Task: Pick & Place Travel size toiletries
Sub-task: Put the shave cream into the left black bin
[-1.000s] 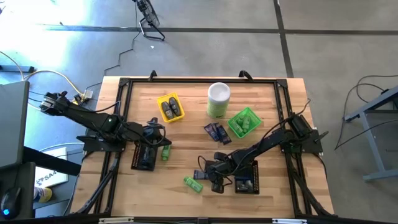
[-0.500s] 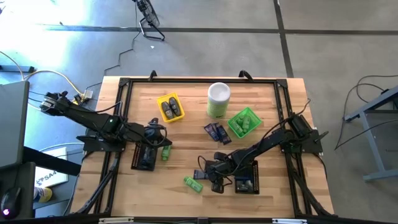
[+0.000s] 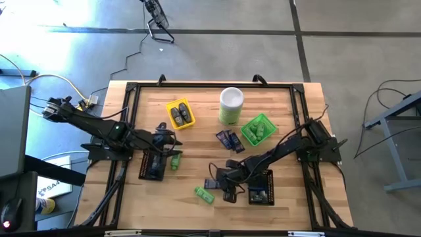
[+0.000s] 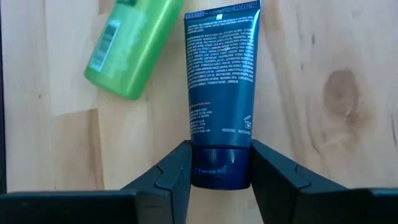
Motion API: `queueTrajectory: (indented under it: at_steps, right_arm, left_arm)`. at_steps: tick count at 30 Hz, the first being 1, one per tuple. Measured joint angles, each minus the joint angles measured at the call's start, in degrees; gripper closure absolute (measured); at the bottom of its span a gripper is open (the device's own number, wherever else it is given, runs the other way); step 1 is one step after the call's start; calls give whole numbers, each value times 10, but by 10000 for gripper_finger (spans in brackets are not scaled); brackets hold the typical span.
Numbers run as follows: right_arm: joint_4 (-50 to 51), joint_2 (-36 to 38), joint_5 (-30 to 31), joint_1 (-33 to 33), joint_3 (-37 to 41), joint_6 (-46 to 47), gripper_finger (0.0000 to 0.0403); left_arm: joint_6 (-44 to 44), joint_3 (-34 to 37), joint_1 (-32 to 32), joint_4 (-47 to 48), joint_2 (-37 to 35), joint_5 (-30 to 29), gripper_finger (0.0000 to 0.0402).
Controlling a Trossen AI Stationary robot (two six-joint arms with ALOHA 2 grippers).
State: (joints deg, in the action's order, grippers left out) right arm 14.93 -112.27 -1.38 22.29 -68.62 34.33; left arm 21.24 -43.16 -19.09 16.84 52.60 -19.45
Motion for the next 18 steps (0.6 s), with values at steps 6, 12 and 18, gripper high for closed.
queueTrajectory:
  at_steps: [6,12,18]
  right_arm:
    - [0,0,-26,-18,0,-11,270]
    - [0,5,-38,-38,0,-32,270]
    - [-5,41,-17,-53,0,-65,272]
  left_arm:
    - [-18,-32,0,0,0,-44,245]
    - [-19,-77,0,3,0,-71,245]
    - [-6,-133,0,51,0,-71,245]
